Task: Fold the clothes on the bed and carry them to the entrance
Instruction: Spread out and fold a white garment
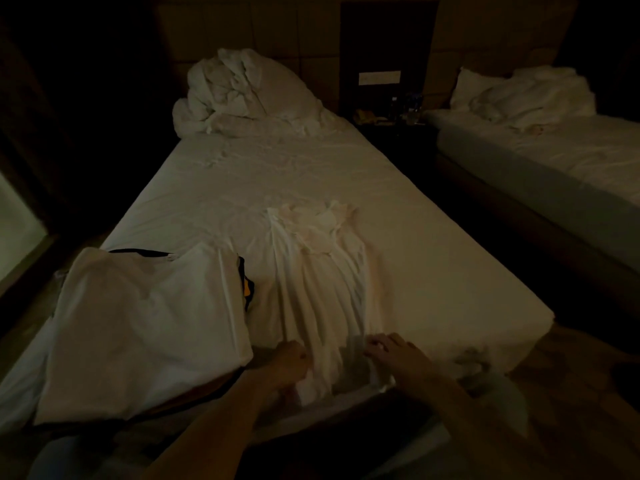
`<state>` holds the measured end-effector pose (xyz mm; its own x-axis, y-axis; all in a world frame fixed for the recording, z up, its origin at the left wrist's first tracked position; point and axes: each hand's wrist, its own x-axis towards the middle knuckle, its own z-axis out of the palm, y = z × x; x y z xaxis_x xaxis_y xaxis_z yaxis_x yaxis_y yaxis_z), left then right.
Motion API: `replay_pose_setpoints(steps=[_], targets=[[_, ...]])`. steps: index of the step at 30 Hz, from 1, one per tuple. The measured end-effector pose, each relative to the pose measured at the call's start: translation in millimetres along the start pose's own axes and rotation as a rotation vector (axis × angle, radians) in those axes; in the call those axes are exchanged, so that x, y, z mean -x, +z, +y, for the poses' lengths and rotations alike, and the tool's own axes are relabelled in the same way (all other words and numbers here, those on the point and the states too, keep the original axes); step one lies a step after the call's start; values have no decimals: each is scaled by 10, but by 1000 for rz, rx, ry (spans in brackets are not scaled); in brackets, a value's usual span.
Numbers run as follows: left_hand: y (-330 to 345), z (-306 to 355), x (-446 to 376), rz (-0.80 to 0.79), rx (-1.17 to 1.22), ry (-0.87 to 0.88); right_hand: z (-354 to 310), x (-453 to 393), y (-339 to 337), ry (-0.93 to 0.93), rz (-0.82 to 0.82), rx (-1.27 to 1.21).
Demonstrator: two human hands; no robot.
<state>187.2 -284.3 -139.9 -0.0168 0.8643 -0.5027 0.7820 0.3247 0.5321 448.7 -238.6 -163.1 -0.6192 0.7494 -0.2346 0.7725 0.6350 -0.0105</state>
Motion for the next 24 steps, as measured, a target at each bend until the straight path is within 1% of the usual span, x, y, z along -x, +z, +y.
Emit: replay_pose_setpoints(steps=[1, 2, 3, 4, 5, 7, 9, 11, 14, 16, 17, 18, 19, 20, 22, 24], targets=[[-22, -85, -67, 99, -203, 169, -3, 21, -22, -25, 34, 30], [-38, -142, -87, 146, -394, 334, 3, 26, -39, -56, 60, 52], [-42, -200, -131, 141, -545, 471, 15, 12, -21, -71, 72, 82], [-53, -211, -120, 85, -642, 530, 40, -1, 22, -92, 62, 165], [-59, -215, -121, 34, -692, 549, 78, -3, 70, -98, 51, 209], [-83, -242, -109, -47, -701, 569, 152, -35, 151, -142, 23, 325], [-103, -295, -113, -62, -641, 599, 170, -21, 123, -192, 83, 428], [-70, -327, -145, -58, -599, 543, 147, -42, 33, -205, 68, 372], [70, -274, -217, 27, -702, 456, 114, -97, 14, -179, 15, 217], [156, -270, -278, 99, -713, 487, 130, -152, 41, -108, -27, 73], [177, -279, -299, 138, -693, 507, 135, -199, 81, -77, -21, 58], [186, -290, -322, 160, -643, 502, 113, -233, 90, -52, 49, 80], [175, -282, -335, 190, -560, 491, 104, -248, 49, -43, 93, 49], [158, -261, -355, 200, -454, 445, 103, -269, 2, -12, 148, -39], [116, -160, -378, 254, -203, 352, 98, -312, -136, 133, 168, -312], [57, -9, -409, 399, 112, 269, 117, -374, -308, 269, 226, -636]])
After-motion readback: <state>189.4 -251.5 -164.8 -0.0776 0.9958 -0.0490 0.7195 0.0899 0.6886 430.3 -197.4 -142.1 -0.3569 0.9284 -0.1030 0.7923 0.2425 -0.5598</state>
